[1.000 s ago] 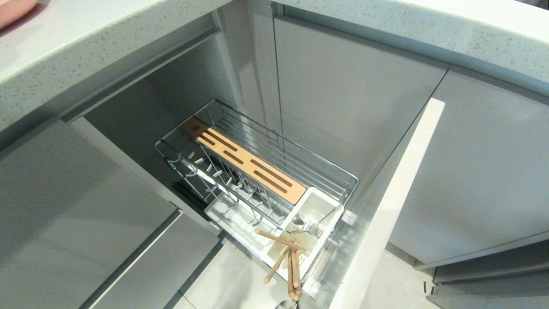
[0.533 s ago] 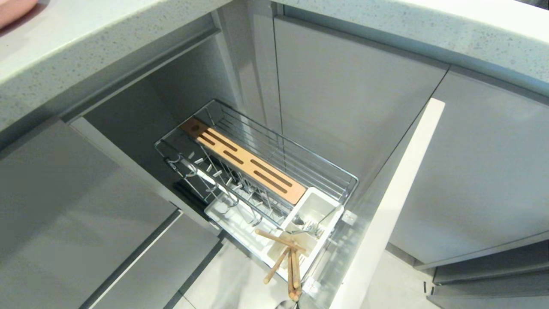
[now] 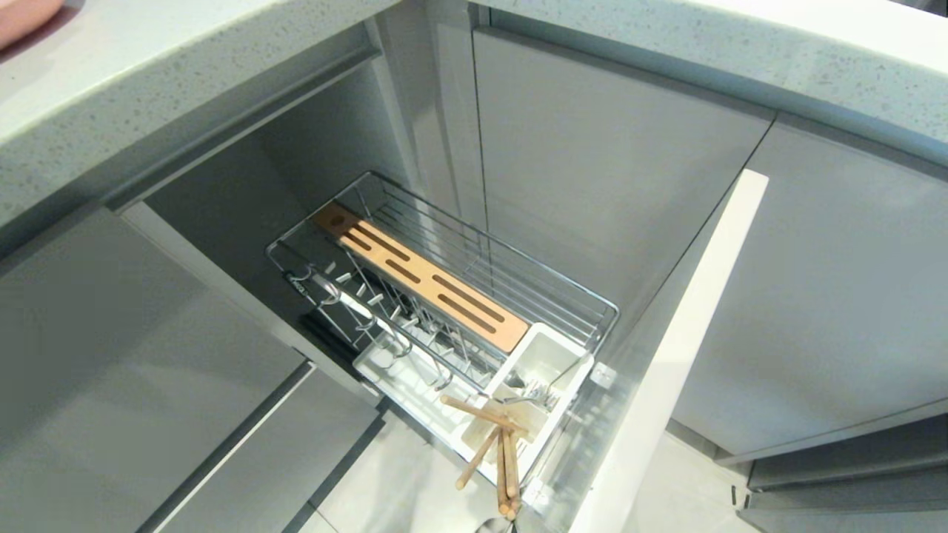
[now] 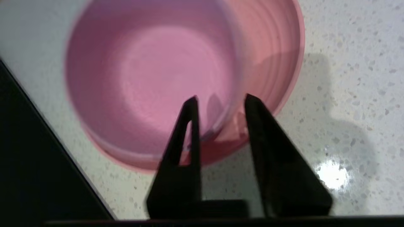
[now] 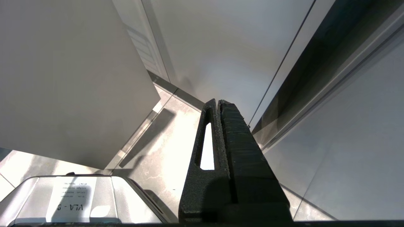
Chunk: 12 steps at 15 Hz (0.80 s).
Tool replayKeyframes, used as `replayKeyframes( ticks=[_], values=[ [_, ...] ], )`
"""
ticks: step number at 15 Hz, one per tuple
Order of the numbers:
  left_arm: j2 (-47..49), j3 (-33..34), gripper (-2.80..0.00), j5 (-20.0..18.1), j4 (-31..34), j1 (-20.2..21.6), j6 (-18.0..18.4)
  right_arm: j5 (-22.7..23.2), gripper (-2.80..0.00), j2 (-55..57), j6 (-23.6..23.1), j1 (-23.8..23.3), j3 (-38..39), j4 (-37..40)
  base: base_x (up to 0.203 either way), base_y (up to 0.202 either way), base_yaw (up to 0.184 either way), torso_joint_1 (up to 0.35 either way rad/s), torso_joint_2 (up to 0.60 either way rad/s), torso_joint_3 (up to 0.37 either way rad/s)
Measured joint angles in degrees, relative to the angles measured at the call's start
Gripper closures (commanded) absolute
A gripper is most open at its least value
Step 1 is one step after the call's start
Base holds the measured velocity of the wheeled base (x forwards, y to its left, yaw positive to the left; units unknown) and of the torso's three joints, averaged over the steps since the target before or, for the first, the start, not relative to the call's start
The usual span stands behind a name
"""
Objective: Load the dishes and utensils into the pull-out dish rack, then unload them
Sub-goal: Take the fork out of the cupboard
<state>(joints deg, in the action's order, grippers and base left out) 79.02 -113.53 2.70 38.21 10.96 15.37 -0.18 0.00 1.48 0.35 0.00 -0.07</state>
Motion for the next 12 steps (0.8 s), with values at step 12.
replayKeyframes(
  ticks=[12],
  values=[
    [-5.77, 0.17, -2.8, 0.16, -7.99, -0.42, -0.45, 0.0, 0.0, 0.0, 0.0, -0.02, 0.0, 0.0, 0.0, 0.0, 0.0, 0.0, 0.0, 0.0]
  ],
)
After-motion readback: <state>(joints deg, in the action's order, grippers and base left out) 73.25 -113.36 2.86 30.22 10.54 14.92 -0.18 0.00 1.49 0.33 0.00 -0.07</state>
